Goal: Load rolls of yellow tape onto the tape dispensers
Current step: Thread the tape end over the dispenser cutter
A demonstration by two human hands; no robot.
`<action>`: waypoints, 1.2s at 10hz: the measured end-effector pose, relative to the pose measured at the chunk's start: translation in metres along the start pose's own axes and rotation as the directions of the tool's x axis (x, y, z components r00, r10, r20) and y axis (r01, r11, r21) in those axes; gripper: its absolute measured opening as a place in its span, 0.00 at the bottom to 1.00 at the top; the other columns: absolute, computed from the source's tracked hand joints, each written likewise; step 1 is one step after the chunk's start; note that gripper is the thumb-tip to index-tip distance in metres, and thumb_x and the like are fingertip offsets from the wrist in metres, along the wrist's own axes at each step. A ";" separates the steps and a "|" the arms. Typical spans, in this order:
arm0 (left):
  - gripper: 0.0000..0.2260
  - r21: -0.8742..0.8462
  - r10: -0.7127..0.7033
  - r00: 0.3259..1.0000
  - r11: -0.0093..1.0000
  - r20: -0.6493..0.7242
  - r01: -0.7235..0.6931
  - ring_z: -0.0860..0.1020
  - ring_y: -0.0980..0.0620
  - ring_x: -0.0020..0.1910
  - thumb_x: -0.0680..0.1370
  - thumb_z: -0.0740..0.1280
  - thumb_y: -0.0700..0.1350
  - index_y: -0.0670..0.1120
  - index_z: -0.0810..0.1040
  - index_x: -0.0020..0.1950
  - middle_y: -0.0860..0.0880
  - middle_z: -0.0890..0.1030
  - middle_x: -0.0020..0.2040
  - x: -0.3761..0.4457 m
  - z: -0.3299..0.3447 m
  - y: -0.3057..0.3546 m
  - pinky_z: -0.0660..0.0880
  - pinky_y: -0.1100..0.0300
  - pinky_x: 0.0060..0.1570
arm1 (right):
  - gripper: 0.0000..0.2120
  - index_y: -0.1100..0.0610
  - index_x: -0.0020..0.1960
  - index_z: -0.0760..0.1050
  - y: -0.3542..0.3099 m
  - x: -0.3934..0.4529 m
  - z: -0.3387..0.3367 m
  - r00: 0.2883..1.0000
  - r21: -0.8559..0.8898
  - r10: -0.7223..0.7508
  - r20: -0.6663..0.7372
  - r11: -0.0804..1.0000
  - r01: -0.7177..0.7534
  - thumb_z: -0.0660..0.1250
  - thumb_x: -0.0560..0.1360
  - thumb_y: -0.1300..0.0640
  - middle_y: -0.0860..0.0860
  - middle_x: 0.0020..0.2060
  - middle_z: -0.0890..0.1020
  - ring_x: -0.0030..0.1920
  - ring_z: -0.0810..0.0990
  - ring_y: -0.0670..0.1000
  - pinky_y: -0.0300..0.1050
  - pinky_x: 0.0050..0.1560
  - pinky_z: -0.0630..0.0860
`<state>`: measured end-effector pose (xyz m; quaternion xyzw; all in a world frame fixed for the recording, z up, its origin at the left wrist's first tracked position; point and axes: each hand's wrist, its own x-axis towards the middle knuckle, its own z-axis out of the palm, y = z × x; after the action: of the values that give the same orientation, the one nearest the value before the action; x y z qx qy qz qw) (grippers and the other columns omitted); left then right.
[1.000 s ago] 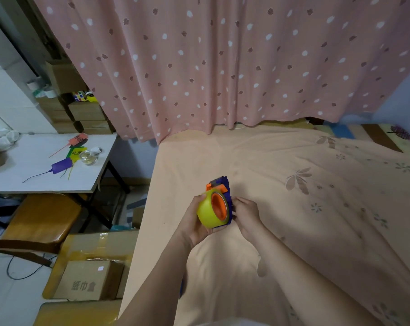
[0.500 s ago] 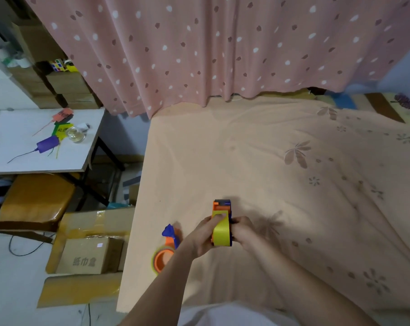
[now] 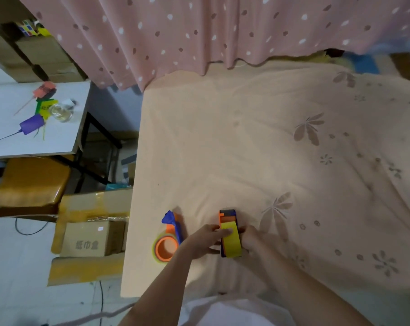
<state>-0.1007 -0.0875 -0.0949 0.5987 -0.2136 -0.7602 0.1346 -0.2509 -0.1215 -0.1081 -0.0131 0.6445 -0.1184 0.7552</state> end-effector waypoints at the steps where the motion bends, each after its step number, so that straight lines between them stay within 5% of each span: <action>1: 0.16 0.060 -0.006 0.999 0.998 0.043 0.003 0.81 0.50 0.55 0.79 0.71 0.51 0.48 0.78 0.64 0.50 0.83 0.57 0.003 -0.003 0.000 0.77 0.49 0.62 | 0.23 0.72 0.68 0.71 0.002 0.004 0.004 0.996 -0.074 0.000 -0.094 0.997 -0.007 0.47 0.84 0.58 0.63 0.21 0.80 0.32 0.79 0.66 0.57 0.34 0.75; 2: 0.19 0.019 -0.021 0.996 1.000 0.091 0.019 0.81 0.44 0.58 0.79 0.71 0.48 0.46 0.75 0.69 0.47 0.82 0.60 0.003 -0.005 0.000 0.80 0.44 0.60 | 0.18 0.68 0.55 0.78 0.006 0.007 -0.006 0.995 -0.258 -0.069 -0.076 0.965 0.048 0.55 0.81 0.56 0.65 0.38 0.86 0.43 0.83 0.67 0.65 0.50 0.77; 3: 0.19 -0.017 -0.045 0.991 0.999 0.126 0.047 0.80 0.38 0.62 0.80 0.69 0.47 0.47 0.73 0.70 0.43 0.80 0.65 0.001 -0.007 -0.001 0.83 0.47 0.54 | 0.15 0.62 0.65 0.77 0.005 0.012 -0.003 0.951 -0.670 -0.306 -0.052 0.717 0.194 0.64 0.80 0.61 0.62 0.61 0.81 0.60 0.80 0.62 0.59 0.64 0.76; 4: 0.17 -0.011 -0.056 0.988 0.998 0.143 0.058 0.82 0.39 0.57 0.82 0.68 0.45 0.46 0.73 0.70 0.42 0.81 0.63 0.002 -0.007 0.000 0.84 0.49 0.51 | 0.19 0.59 0.69 0.74 -0.008 0.002 0.009 0.961 -0.879 -0.273 0.054 0.443 0.175 0.66 0.81 0.52 0.60 0.64 0.78 0.64 0.76 0.60 0.52 0.68 0.72; 5: 0.20 0.004 -0.066 0.988 0.998 0.136 0.066 0.82 0.42 0.52 0.82 0.67 0.44 0.42 0.70 0.73 0.42 0.80 0.62 0.005 -0.004 0.001 0.84 0.51 0.49 | 0.18 0.56 0.66 0.76 -0.019 -0.002 0.011 0.976 -0.916 -0.205 0.069 0.375 0.144 0.66 0.80 0.48 0.59 0.65 0.78 0.65 0.76 0.60 0.52 0.69 0.71; 6: 0.21 0.038 -0.077 0.990 0.997 0.122 0.073 0.82 0.45 0.47 0.82 0.67 0.44 0.41 0.70 0.74 0.41 0.79 0.62 0.008 -0.002 0.002 0.84 0.49 0.50 | 0.15 0.59 0.64 0.76 -0.008 0.005 -0.002 0.977 -0.766 -0.213 0.020 0.624 0.152 0.61 0.82 0.54 0.61 0.66 0.78 0.65 0.77 0.62 0.59 0.68 0.73; 7: 0.21 0.085 -0.091 0.992 0.993 0.089 0.083 0.80 0.39 0.53 0.82 0.68 0.44 0.40 0.70 0.73 0.38 0.76 0.69 0.011 0.003 0.005 0.80 0.42 0.58 | 0.14 0.61 0.63 0.76 0.010 0.004 -0.016 0.955 -0.646 -0.294 -0.043 0.737 0.198 0.61 0.80 0.59 0.64 0.60 0.81 0.59 0.82 0.65 0.63 0.60 0.79; 8: 0.22 0.105 -0.112 0.992 0.989 0.059 0.105 0.79 0.35 0.59 0.81 0.68 0.44 0.38 0.71 0.73 0.37 0.75 0.70 0.012 0.006 0.009 0.78 0.39 0.61 | 0.05 0.58 0.50 0.75 0.003 -0.002 -0.015 0.945 -0.723 -0.317 -0.082 0.672 0.163 0.60 0.79 0.64 0.64 0.52 0.81 0.47 0.84 0.62 0.60 0.54 0.82; 9: 0.21 0.145 -0.128 0.990 0.982 0.057 0.119 0.79 0.36 0.55 0.81 0.69 0.45 0.39 0.72 0.72 0.37 0.76 0.69 0.012 0.004 0.012 0.77 0.38 0.62 | 0.02 0.62 0.48 0.76 -0.006 -0.009 -0.016 0.966 -0.859 -0.239 -0.098 0.511 0.039 0.65 0.78 0.65 0.63 0.43 0.81 0.32 0.80 0.57 0.59 0.48 0.84; 10: 0.21 0.137 -0.123 0.991 0.984 0.060 0.113 0.79 0.33 0.63 0.81 0.68 0.43 0.38 0.71 0.72 0.37 0.77 0.69 0.012 0.004 0.013 0.76 0.37 0.63 | 0.06 0.50 0.50 0.79 -0.021 -0.018 -0.010 0.926 -0.882 -0.360 0.112 0.393 0.260 0.67 0.76 0.58 0.54 0.42 0.85 0.41 0.85 0.55 0.55 0.45 0.84; 11: 0.21 0.129 -0.114 0.992 0.986 0.053 0.107 0.77 0.33 0.65 0.82 0.67 0.42 0.36 0.69 0.73 0.36 0.74 0.70 0.014 0.005 0.012 0.76 0.36 0.63 | 0.07 0.47 0.47 0.76 -0.029 -0.027 -0.009 0.971 -0.802 -0.230 0.064 0.567 0.188 0.61 0.81 0.50 0.53 0.43 0.83 0.45 0.85 0.57 0.60 0.52 0.83; 12: 0.20 0.168 -0.093 0.994 0.982 0.065 0.081 0.78 0.34 0.62 0.82 0.66 0.42 0.36 0.69 0.72 0.34 0.73 0.71 0.016 0.006 0.011 0.76 0.37 0.62 | 0.06 0.43 0.55 0.75 -0.028 -0.029 -0.009 0.977 -0.780 -0.159 0.145 0.589 0.212 0.63 0.81 0.53 0.57 0.52 0.84 0.51 0.85 0.62 0.63 0.47 0.83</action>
<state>-0.1107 -0.1031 -0.1019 0.5885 -0.2544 -0.7662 0.0435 -0.2679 -0.1415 -0.0767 -0.4152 0.6025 0.1005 0.6741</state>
